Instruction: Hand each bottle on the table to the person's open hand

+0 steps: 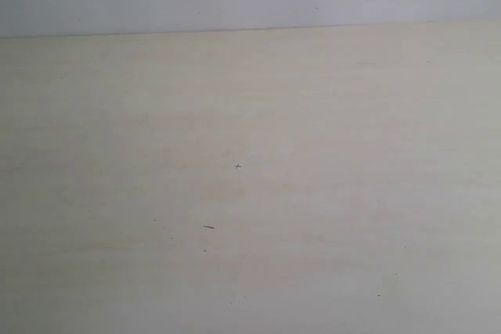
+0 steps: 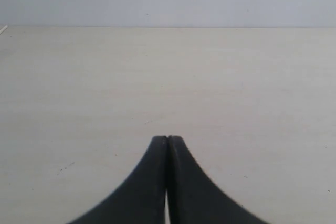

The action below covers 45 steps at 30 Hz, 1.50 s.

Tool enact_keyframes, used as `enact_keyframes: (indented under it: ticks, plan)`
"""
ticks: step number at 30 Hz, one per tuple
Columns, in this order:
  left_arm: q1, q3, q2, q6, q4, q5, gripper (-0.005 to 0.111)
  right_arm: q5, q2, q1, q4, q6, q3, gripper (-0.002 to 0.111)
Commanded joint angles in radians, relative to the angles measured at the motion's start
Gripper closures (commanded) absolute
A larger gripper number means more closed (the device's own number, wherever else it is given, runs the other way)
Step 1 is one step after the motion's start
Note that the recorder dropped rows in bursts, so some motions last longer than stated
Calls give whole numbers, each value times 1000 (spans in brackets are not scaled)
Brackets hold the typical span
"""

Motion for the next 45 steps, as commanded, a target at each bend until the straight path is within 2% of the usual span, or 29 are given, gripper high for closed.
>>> enact_keyframes:
  ticks: [1,9,12,20,24,30,37,42,45]
  plan:
    - [2,0,-7,-4,-1,-7,107,-4,-8,-2,1,-2,0,107]
    - [2,0,-7,-4,-1,-7,107,-4,-39,-2,1,-2,0,107]
    - [2,0,-7,-4,-1,-7,107,-55,-84,-2,-55,-20,0,107]
    - [2,0,-7,-4,-1,-7,107,-52,-283,-2,-71,177,0,107]
    - [2,0,-7,-4,-1,-7,107,-70,-400,-2,-111,345,32,107]
    - [2,0,-7,-4,-1,-7,107,-257,-623,-2,-178,375,225,107]
    - [2,0,-7,-4,-1,-7,107,-479,-931,-4,-243,245,525,107]
    - [2,0,-7,-4,-1,-7,107,-523,-1137,-126,-260,221,779,107]
    - [2,0,-7,-4,-1,-7,107,-549,-1202,-155,-260,206,879,107]
